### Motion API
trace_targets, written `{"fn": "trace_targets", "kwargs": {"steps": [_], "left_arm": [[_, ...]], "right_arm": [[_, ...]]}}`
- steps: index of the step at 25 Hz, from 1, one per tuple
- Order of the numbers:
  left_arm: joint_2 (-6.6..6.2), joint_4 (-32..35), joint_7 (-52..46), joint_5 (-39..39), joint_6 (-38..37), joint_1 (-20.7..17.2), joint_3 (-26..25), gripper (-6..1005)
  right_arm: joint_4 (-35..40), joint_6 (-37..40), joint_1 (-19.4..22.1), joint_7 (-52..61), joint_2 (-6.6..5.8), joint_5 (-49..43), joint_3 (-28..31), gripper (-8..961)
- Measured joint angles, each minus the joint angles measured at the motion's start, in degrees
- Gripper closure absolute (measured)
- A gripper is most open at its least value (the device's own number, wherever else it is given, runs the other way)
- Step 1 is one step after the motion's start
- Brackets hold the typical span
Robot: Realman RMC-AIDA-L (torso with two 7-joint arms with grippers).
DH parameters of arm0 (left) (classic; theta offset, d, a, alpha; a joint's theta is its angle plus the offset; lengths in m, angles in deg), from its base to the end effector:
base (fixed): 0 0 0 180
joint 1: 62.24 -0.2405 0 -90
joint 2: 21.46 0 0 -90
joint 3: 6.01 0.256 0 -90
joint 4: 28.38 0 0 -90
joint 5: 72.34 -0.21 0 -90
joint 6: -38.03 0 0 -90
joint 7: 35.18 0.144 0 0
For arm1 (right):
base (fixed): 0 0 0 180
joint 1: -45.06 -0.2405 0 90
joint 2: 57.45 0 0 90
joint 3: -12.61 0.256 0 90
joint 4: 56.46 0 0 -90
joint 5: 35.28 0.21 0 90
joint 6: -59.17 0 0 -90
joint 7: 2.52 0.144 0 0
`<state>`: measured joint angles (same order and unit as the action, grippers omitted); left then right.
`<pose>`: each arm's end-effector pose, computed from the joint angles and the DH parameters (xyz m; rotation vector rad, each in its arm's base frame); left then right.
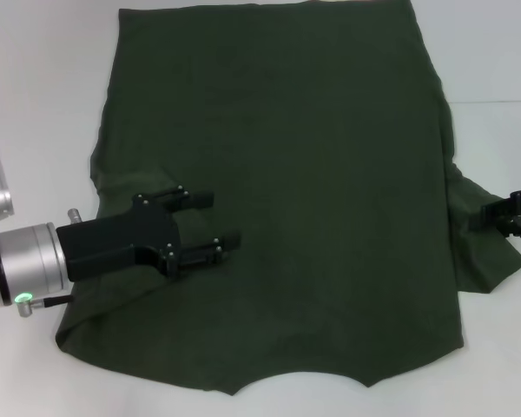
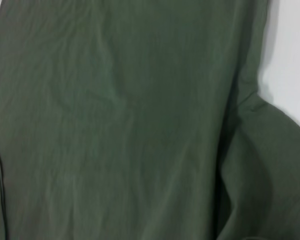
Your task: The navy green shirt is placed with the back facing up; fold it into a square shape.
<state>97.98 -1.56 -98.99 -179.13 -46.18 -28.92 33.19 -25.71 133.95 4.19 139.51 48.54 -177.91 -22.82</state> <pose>-0.2498 0.3401 -0.0250 -2.6416 -0.4325 -0.8229 0.3201 0.3923 0.0737 -2.0257 1.8185 0.1763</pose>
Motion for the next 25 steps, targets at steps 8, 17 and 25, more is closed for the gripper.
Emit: {"fn": "trace_targets", "kwargs": {"steps": [8, 17, 25], "left_arm": [[0.08, 0.05, 0.17, 0.0, 0.15, 0.29, 0.0, 238], [0.28, 0.07, 0.26, 0.0, 0.63, 0.35, 0.0, 236], [0.44, 0.07, 0.27, 0.06, 0.63, 0.34, 0.0, 237]], "right_arm": [[-0.29, 0.0, 0.0, -2.45, -0.05, -0.02, -0.15, 561], [-0.42, 0.1, 0.15, -4.43, 0.01, 0.12, 0.24, 918], [0.5, 0.65, 0.52, -5.41, -0.3, 1.07, 0.77, 918]]}}
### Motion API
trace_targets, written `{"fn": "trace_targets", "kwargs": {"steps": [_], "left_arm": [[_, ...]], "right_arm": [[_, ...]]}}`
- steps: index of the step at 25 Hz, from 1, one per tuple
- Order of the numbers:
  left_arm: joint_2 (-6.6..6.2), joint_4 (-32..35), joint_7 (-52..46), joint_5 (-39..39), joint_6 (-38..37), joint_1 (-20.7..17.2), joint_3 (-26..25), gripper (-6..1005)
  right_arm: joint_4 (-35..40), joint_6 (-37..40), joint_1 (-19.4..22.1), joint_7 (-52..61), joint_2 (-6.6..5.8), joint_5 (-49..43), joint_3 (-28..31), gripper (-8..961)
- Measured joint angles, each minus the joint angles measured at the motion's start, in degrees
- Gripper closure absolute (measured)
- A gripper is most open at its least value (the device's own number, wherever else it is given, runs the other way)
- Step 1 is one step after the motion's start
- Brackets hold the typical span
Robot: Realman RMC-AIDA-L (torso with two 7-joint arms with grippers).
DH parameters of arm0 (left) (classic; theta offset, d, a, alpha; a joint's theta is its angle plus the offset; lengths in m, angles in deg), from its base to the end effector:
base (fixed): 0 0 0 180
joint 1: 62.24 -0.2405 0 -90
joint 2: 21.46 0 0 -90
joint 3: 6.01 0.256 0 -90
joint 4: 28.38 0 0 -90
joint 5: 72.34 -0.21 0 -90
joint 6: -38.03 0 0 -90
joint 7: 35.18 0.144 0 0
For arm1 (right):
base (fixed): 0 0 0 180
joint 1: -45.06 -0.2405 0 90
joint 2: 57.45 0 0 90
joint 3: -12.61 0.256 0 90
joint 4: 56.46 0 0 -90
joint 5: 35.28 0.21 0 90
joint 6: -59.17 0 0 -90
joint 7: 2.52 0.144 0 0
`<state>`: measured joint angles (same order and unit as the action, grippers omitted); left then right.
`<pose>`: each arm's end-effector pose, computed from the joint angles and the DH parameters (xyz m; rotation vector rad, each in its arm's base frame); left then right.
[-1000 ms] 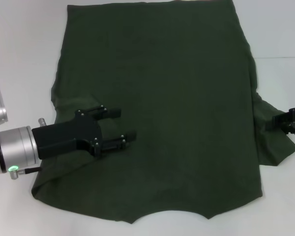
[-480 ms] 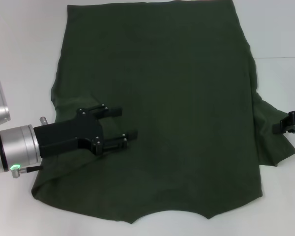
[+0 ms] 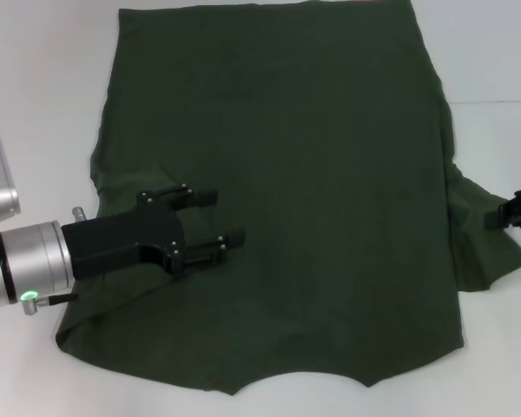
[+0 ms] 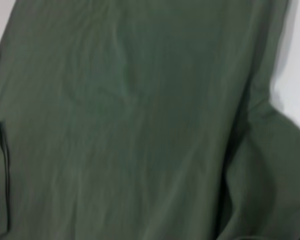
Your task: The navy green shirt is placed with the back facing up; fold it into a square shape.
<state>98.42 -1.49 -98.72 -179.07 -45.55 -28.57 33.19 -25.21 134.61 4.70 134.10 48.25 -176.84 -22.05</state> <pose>-0.2470 0.3419 -0.0279 -2.6384 -0.4249 -0.8220 0.3206 0.3917 0.0787 -2.0951 1.7265 0.1866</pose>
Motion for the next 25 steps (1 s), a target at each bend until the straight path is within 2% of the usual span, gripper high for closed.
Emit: {"fn": "trace_targets", "kwargs": {"steps": [7, 16, 25], "left_arm": [[0.01, 0.0, 0.0, 0.26, -0.01, -0.17, 0.0, 237], [0.01, 0.06, -0.28, 0.42, -0.08, -0.26, -0.16, 237], [-0.1, 0.09, -0.22, 0.47, -0.11, -0.27, -0.28, 236]], "right_arm": [[3.91, 1.62, 0.48, -1.42, -0.58, 2.06, 1.0, 918], [6.88, 4.4, -1.06, -3.54, -0.85, 3.79, 1.11, 918], [7.66, 7.14, -3.97, -8.09, -0.02, 4.27, -1.35, 918]]}}
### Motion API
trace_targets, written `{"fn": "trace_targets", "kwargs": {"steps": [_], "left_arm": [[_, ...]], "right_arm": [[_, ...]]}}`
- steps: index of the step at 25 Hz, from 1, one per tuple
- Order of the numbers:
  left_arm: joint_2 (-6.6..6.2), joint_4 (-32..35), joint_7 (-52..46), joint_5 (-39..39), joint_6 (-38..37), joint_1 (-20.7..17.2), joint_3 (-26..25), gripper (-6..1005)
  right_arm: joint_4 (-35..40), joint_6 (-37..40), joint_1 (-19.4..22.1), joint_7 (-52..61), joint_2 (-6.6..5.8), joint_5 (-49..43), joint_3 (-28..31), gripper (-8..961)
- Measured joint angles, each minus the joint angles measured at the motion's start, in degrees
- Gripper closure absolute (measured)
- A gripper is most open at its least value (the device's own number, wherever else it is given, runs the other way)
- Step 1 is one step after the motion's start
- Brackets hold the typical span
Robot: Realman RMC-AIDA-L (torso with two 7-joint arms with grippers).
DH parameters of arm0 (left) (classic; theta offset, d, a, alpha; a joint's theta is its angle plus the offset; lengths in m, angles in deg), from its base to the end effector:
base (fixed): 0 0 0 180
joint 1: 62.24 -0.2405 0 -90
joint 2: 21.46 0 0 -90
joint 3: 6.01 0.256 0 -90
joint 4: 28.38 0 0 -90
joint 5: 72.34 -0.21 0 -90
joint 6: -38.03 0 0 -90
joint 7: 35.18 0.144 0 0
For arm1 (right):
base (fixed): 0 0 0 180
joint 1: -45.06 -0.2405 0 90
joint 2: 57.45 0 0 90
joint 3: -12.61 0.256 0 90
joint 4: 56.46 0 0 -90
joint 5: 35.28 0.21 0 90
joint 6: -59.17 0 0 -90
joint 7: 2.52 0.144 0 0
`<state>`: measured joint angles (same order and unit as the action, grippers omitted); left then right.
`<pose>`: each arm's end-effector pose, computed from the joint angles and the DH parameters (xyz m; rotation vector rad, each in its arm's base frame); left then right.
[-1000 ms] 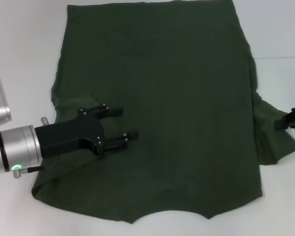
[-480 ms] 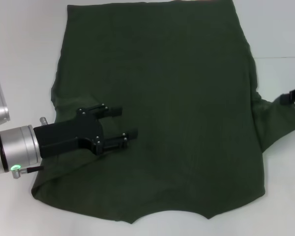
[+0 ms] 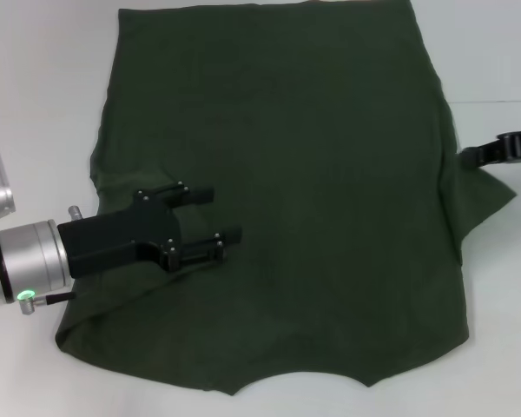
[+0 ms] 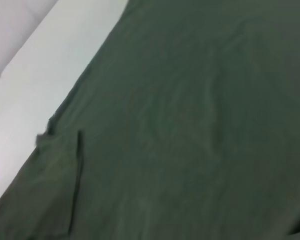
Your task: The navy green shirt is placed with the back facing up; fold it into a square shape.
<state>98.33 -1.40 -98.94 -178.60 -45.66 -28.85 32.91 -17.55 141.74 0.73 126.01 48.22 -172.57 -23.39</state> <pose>-0.2483 0.3419 -0.0256 -2.6245 -0.4352 -0.8315 0.2627 0.4171 0.0990 -2.3592 1.3917 0.2365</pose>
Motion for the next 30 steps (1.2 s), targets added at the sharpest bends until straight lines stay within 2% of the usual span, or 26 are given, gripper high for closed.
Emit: {"fn": "trace_targets", "kwargs": {"steps": [14, 21, 30], "left_arm": [[-0.16, 0.52, 0.22, -0.01, -0.3, -0.32, -0.24, 236], [-0.1, 0.67, 0.22, -0.01, -0.08, -0.37, -0.34, 237], [-0.14, 0.7, 0.15, -0.01, -0.03, -0.24, -0.36, 238]], "right_arm": [[0.08, 0.56, -5.87, -3.29, 2.68, -1.04, -11.96, 917], [-0.36, -1.85, -8.28, -2.76, 4.32, -3.14, -13.06, 917], [-0.97, -6.85, -9.44, -0.17, 4.84, -3.15, -13.28, 917]]}}
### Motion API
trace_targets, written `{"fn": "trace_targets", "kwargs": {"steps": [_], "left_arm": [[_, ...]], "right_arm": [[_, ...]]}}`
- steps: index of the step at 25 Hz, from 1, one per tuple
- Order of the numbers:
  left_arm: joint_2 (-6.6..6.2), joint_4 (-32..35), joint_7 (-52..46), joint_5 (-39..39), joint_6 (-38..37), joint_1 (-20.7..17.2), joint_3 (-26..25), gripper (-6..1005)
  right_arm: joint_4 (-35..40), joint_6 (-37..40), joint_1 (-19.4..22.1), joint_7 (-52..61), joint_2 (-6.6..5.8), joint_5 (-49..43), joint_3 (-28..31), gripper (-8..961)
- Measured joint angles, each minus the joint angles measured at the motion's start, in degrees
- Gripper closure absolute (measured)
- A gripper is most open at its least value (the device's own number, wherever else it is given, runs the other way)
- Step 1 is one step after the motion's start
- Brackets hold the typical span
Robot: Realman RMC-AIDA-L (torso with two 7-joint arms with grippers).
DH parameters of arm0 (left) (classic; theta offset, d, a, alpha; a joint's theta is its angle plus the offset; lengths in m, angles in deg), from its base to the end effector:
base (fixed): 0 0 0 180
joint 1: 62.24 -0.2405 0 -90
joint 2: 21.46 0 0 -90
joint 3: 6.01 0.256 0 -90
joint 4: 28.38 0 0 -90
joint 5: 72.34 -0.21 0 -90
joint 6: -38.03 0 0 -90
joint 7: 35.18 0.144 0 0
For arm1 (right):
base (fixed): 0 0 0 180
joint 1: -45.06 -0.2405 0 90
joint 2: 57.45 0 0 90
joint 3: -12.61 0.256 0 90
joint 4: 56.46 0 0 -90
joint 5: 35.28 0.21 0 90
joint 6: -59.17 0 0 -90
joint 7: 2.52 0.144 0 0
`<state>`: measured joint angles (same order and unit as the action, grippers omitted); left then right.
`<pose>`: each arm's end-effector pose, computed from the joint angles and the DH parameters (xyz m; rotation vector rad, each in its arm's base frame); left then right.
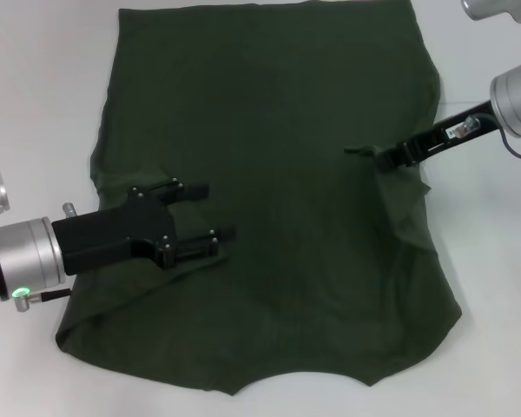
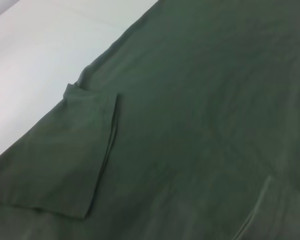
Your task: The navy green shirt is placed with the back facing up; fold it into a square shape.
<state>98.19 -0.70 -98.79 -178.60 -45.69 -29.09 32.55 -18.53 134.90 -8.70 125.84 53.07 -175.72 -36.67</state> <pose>-0.2499 0.3432 -0.0215 -2.6130 -0.4236 -0.8244 0.1934 0.4466 0.0370 -2.5554 1.0908 -0.0145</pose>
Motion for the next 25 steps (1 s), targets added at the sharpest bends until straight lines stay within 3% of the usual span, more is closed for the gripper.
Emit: {"fn": "trace_targets", "kwargs": {"steps": [25], "left_arm": [[0.15, 0.0, -0.55, 0.09, 0.14, 0.34, -0.62, 237]], "right_arm": [[-0.02, -10.35, -2.45, -2.74, 1.73, 2.38, -0.04, 916]]}}
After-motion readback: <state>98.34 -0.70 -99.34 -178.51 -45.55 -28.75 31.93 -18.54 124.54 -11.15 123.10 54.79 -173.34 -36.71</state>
